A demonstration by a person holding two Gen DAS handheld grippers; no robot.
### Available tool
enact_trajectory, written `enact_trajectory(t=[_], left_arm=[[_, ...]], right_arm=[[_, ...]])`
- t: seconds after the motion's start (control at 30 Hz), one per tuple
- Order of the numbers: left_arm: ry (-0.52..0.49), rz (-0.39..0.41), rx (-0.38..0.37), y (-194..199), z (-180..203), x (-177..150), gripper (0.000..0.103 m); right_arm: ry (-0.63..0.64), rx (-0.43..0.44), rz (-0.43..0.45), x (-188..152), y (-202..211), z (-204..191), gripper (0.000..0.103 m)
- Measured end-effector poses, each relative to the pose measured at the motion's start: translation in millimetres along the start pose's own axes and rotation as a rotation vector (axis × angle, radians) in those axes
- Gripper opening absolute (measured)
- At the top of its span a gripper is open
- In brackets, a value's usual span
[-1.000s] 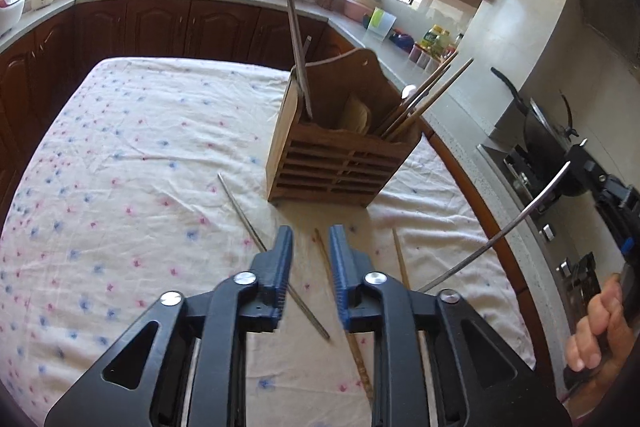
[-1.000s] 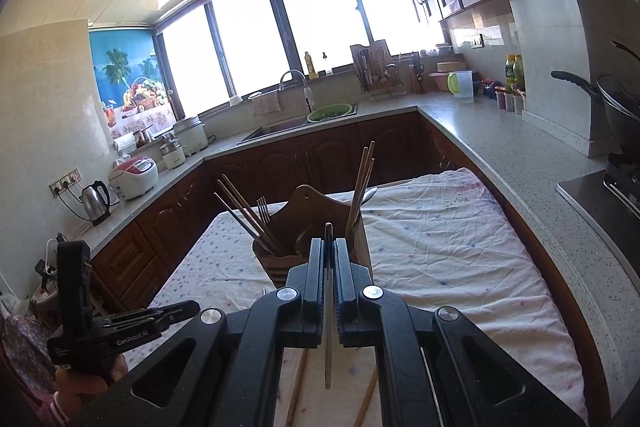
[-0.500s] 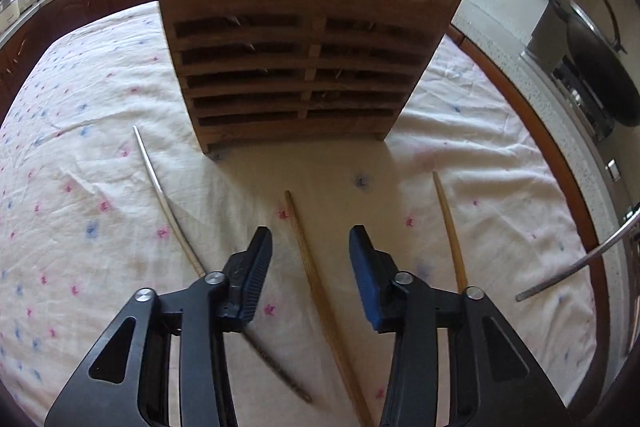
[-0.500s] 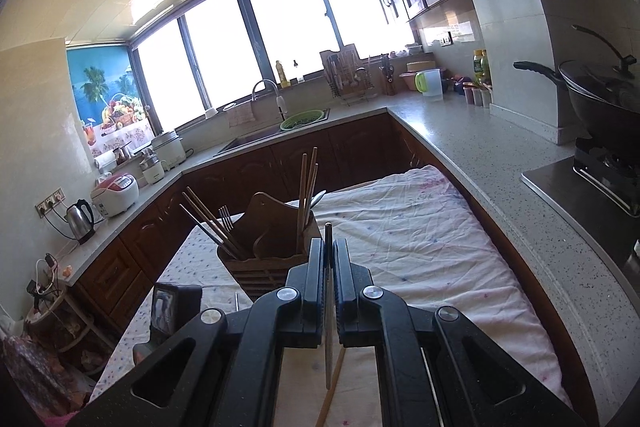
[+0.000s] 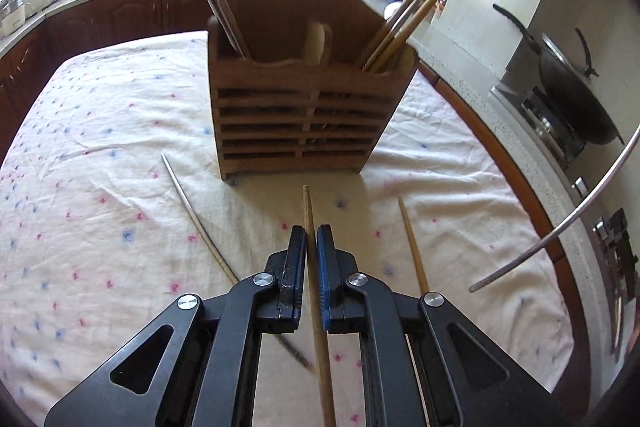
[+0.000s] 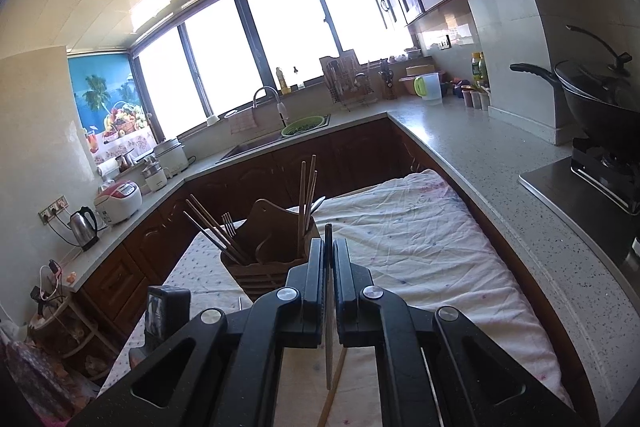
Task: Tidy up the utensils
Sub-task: 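Lower the chopstick into the holder with the left tool while the right tool lowers its chopstick there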
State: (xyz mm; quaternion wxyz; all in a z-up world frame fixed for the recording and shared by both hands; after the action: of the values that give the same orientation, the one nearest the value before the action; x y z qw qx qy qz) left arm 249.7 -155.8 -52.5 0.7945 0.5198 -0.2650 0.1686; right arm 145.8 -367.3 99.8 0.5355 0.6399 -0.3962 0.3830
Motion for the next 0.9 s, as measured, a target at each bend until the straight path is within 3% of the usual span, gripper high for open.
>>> enact_trajectory(t=[0.43, 0.9], left_arm=[[0.03, 0.196, -0.086, 100, -3, 35, 0.005], [0.026, 0.323, -0.092, 138, -5, 85, 0.005]], right_arm=[[0.029, 0.04, 0.051, 19, 3, -27, 0.004], [0.039, 0.065, 0.103, 52, -21, -40, 0.004]])
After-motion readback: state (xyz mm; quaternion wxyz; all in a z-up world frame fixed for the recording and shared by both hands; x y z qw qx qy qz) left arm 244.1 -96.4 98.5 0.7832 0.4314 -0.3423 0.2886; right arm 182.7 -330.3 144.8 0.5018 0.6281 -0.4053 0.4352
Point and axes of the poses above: each gripper's, at about its wrist camera, not at the fingertips, and y roughly against the way its jaws point, z to its right, x to its top, the point moved 6 cm from there along -y, roughly the way its jaws point, and after that the axes turned 9 degrees about y, right-handed, at the moved point
